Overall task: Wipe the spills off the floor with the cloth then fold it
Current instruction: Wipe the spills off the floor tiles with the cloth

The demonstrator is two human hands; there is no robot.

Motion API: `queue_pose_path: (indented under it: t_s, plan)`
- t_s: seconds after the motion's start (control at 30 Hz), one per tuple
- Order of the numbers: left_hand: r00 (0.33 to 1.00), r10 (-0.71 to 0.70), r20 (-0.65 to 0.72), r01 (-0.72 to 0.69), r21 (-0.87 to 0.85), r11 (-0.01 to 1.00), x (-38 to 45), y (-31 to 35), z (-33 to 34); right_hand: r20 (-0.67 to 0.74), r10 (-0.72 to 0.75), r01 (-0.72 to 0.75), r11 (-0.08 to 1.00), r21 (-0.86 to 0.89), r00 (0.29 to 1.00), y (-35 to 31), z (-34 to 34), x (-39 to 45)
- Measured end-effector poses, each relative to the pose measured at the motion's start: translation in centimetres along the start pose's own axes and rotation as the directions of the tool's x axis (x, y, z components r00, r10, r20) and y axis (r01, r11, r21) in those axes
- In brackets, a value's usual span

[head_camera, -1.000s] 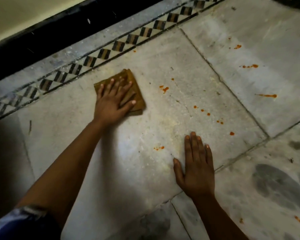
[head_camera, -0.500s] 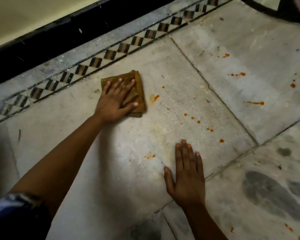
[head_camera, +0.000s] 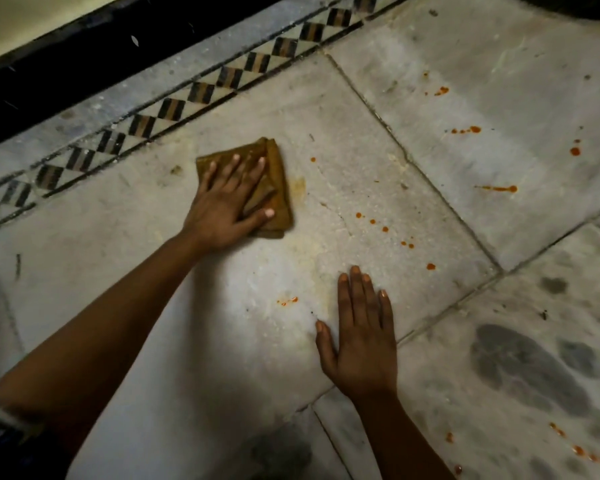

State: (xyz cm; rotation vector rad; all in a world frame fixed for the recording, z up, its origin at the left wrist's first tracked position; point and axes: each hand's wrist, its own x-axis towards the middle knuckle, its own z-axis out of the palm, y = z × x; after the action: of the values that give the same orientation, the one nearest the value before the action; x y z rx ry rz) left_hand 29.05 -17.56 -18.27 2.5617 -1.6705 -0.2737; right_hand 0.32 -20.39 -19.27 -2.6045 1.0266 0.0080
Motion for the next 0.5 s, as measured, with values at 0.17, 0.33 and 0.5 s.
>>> queue_pose_path:
  t_s: [0.17, 0.33, 0.5]
  plan:
    - [0.970, -0.238, -0.038, 0.238, -0.012, 0.971, 8.1, -0.1, -0.6, -0.008, 0.004, -0.004, 1.000, -0.005, 1.000, 0.0, 0.1, 0.0]
    - [1.000, -0.029, 0.011, 0.028, 0.020, 0.999, 8.3, 5.6, 0.4, -0.005, 0.003, -0.003, 1.000, -0.010, 1.000, 0.0, 0.0, 0.0]
    - [0.982, 0.189, -0.018, -0.187, 0.055, 0.981, -0.2, 3.1, 1.0, -0.011, 0.006, -0.006, 1.000, -0.004, 1.000, 0.0, 0.1, 0.0]
